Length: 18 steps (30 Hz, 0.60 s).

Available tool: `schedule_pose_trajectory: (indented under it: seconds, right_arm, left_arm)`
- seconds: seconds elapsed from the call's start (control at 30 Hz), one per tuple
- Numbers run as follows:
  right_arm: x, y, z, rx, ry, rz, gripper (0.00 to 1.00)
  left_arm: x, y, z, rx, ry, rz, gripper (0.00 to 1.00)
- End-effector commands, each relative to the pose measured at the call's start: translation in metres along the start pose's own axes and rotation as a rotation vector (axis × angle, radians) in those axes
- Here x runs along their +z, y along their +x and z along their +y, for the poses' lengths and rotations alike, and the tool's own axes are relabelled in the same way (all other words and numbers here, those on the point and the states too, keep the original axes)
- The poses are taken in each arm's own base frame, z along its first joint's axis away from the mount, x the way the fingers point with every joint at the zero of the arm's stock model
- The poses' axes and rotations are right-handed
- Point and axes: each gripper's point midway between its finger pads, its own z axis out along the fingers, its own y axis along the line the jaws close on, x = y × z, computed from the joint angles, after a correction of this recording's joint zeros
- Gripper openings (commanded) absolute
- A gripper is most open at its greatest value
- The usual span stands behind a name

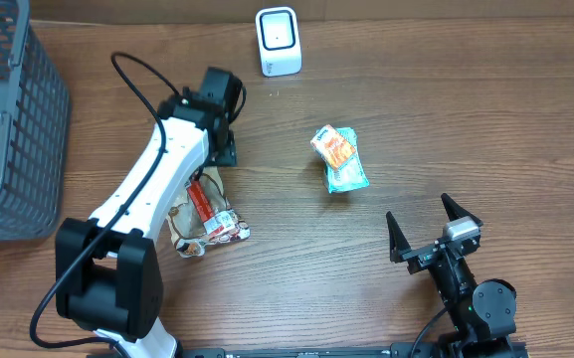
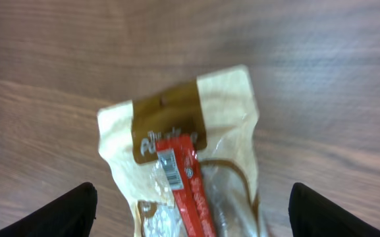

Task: Scan the item barcode
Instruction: 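Lower the snack bag onto the table and release it with the left gripper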

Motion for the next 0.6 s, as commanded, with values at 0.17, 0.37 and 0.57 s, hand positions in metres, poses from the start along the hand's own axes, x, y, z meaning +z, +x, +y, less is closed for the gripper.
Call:
schedule_pose_trajectory:
  seconds: [0.17, 0.37, 0.57]
  right_arm:
    - [0.000, 0.001, -0.001, 0.002, 0.003, -0.006, 1.00]
    - [0.000, 0.001, -0.001, 0.002, 0.004, -0.006, 1.00]
    - [0.000, 0.001, -0.001, 0.002, 0.003, -0.006, 1.00]
  left_arm:
    - [-0.075, -0.055, 0.012, -0.046, 0.048, -0.124, 0.93]
    - [-0.121, -0.080, 0.039, -0.130, 0.095, -0.212, 1.00]
    - [-0.137, -0.092, 0.092, -0.256, 0.072, -0.265, 1.00]
